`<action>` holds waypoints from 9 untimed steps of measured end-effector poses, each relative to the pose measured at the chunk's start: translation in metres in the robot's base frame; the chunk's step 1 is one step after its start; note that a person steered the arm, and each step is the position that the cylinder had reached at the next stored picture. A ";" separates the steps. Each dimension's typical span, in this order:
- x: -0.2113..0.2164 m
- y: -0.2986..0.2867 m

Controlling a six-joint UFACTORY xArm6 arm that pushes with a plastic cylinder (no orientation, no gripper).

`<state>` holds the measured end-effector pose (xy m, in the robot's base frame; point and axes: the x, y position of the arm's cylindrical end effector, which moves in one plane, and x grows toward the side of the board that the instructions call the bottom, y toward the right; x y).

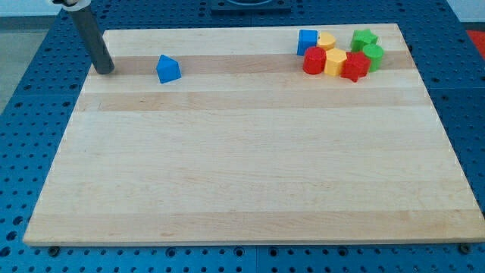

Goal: Push blue triangle towards group of blocks

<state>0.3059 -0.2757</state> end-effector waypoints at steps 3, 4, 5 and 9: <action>0.000 -0.017; 0.000 -0.009; 0.005 0.021; -0.012 0.123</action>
<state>0.2943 -0.1530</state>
